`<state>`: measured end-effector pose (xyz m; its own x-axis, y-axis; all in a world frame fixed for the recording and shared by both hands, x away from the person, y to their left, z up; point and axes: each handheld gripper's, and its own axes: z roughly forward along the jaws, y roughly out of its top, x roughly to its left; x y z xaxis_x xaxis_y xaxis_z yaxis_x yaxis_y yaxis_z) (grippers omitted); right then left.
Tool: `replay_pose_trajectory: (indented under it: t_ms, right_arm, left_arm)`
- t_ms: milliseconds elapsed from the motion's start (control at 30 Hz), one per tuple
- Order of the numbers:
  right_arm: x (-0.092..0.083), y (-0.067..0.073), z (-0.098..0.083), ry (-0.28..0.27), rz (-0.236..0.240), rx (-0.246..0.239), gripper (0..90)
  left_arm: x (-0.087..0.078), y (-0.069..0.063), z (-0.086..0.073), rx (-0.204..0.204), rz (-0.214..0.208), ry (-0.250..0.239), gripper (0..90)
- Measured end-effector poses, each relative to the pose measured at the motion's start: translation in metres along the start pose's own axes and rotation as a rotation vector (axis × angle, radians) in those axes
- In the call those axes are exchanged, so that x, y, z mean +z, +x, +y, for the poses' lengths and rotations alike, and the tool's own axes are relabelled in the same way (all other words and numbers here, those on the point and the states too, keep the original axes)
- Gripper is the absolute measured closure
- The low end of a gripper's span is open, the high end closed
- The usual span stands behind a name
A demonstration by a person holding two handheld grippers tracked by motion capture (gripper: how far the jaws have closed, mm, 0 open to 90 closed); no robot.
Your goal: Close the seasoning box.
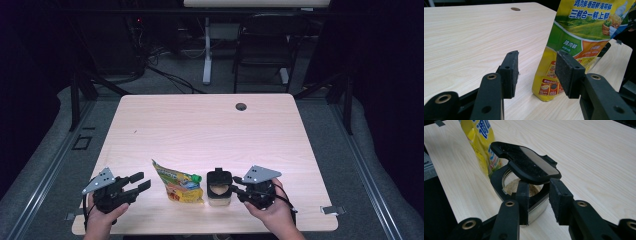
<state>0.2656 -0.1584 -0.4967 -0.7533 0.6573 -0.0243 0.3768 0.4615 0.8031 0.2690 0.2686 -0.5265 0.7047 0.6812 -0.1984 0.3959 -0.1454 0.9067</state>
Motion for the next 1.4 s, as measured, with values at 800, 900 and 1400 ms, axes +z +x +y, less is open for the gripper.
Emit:
replay_pose_trajectory:
  t_ms: [800, 900, 1400]
  right_arm:
    - [0.002, 0.005, -0.017, 0.007, 0.001, 0.011, 69.5]
    - [0.002, 0.005, -0.017, 0.006, 0.004, 0.011, 69.5]
    - [0.001, 0.007, -0.022, 0.019, 0.026, 0.016, 70.8]
  left_arm:
    - [0.0, 0.001, 0.0, 0.002, 0.003, 0.001, 54.2]
    - [0.0, 0.001, 0.0, 0.007, 0.002, 0.004, 54.2]
    - [0.0, 0.001, -0.001, -0.002, 0.005, 0.003, 54.1]
